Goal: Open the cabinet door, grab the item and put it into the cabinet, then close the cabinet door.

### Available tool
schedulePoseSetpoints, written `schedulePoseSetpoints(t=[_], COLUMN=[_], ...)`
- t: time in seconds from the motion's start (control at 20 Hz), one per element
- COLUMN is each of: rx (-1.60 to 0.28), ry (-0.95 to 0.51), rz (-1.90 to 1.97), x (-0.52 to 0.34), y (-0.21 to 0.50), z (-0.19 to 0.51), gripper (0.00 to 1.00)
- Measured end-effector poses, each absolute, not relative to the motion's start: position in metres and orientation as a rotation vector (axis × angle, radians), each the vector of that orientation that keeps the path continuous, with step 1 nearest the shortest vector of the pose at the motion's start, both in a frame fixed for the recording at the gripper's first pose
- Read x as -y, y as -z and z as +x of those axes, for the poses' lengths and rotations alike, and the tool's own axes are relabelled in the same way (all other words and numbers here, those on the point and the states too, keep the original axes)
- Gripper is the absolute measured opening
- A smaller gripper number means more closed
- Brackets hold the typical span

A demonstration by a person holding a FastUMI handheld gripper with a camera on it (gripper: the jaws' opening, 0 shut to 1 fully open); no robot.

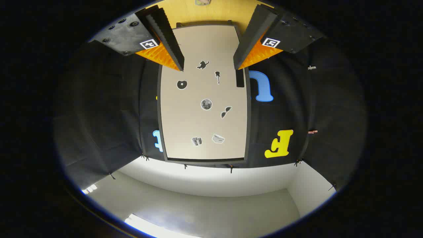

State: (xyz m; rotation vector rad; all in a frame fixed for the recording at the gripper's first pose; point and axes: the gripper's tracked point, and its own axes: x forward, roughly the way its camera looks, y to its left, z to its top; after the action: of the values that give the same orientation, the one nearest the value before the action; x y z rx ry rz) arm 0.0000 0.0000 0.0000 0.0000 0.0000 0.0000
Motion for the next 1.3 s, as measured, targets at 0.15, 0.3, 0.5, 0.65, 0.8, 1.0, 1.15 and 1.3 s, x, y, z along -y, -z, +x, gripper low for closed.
schedulePoseSetpoints(t=[0.15,0.3,0.5,0.65,0.8,1.0,1.15,1.3], rx=[-0.009,-0.015,-0.013,-0.025,-0.04,-0.05,-0.049,-0.06], ry=[0.004,0.0,-0.003,-0.003,-0.001,0.012,0.017,0.024], rz=[-0.002,0.003,-0.039,-0.051,-0.041,-0.043,-0.043,-0.029], x=[0.005,0.003,0.0,-0.005,-0.006,-0.004,-0.003,-0.005], y=[0.001,0.001,0.0,0.004,0.008,0.01,0.008,0.012], z=[-0.004,-0.009,-0.014,-0.017,-0.018,-0.017,-0.017,-0.017], gripper=[0.97,0.98,0.98,0.98,0.98,0.98,0.98,0.98])
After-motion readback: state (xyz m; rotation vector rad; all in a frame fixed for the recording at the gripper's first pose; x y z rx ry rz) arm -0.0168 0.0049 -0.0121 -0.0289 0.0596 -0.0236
